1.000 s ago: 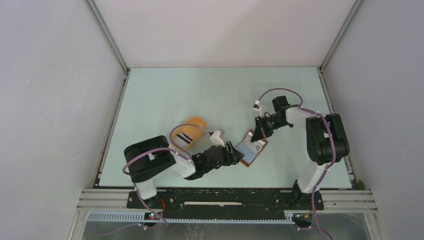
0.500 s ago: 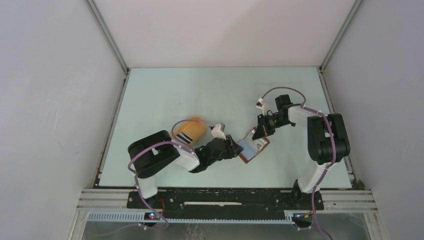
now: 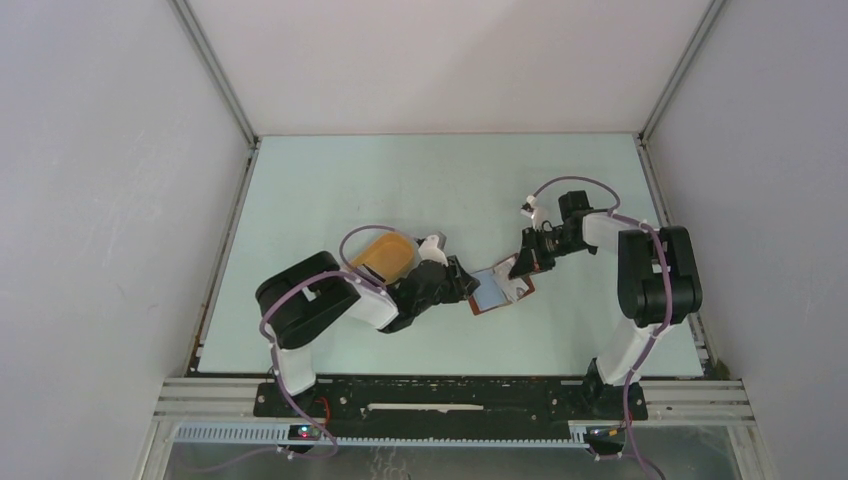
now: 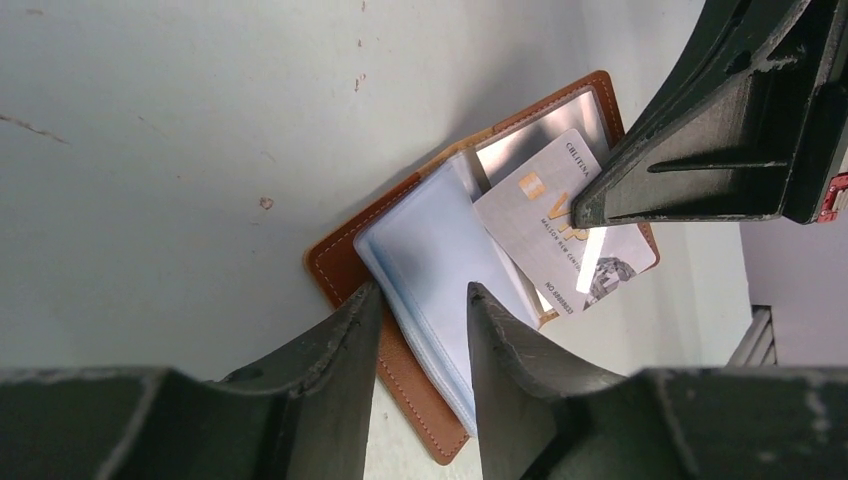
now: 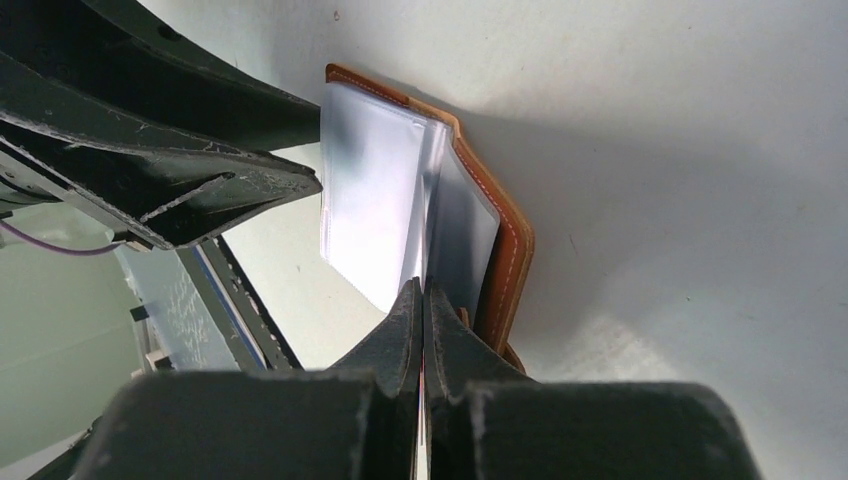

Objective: Put the credit cards into the card holder
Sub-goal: Insert the credit card into the card holder.

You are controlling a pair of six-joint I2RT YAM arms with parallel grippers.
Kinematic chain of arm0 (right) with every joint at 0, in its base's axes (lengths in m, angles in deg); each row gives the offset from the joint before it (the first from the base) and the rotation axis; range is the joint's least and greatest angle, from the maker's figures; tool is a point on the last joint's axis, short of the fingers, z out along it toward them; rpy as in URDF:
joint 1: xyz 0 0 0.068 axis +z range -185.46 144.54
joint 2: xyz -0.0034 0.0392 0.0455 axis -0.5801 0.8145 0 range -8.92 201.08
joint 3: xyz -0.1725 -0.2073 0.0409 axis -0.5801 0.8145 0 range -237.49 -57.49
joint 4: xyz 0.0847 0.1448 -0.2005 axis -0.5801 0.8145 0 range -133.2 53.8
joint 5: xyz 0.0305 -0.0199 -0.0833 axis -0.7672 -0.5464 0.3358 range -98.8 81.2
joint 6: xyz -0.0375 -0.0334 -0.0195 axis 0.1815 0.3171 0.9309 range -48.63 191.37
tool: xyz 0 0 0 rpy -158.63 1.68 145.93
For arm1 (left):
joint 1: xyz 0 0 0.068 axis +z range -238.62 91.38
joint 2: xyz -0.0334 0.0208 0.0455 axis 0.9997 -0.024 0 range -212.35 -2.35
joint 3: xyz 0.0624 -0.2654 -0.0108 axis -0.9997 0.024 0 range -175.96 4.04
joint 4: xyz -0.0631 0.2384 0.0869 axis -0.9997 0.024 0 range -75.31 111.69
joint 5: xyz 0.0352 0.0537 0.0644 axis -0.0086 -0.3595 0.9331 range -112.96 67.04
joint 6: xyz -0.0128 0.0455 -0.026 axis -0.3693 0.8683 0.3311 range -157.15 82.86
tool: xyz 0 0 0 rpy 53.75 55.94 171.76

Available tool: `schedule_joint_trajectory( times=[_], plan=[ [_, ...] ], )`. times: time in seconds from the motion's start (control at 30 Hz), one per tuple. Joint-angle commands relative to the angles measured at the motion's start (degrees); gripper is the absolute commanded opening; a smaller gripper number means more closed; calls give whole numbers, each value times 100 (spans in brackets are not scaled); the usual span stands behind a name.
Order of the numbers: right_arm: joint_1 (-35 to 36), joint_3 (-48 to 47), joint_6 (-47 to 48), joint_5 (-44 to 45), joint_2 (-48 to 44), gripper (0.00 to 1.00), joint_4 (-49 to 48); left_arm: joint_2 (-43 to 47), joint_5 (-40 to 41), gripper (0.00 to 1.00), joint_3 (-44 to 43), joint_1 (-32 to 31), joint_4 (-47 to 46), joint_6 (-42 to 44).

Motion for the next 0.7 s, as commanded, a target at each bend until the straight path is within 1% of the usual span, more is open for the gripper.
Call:
schedule_joint_trajectory(
  times=[0.0,0.27,0.5,0.6,0.67],
  plan=[
    [-5,-62,-163,-221,152,0,66,205,98,44,18,91,754,624],
    [38,-172,-325,-459,418,0,145,814,4,46,189,91,1023,1091],
    [81,-293,-506,-668,589,0,47,1264,-126,42,221,87,1267,1308],
    [149,-321,-525,-658,595,0,-12,1331,-311,42,98,43,1263,1354],
    [193,-348,-497,-681,646,0,1,1186,-410,42,-107,-6,1272,1396]
  ],
)
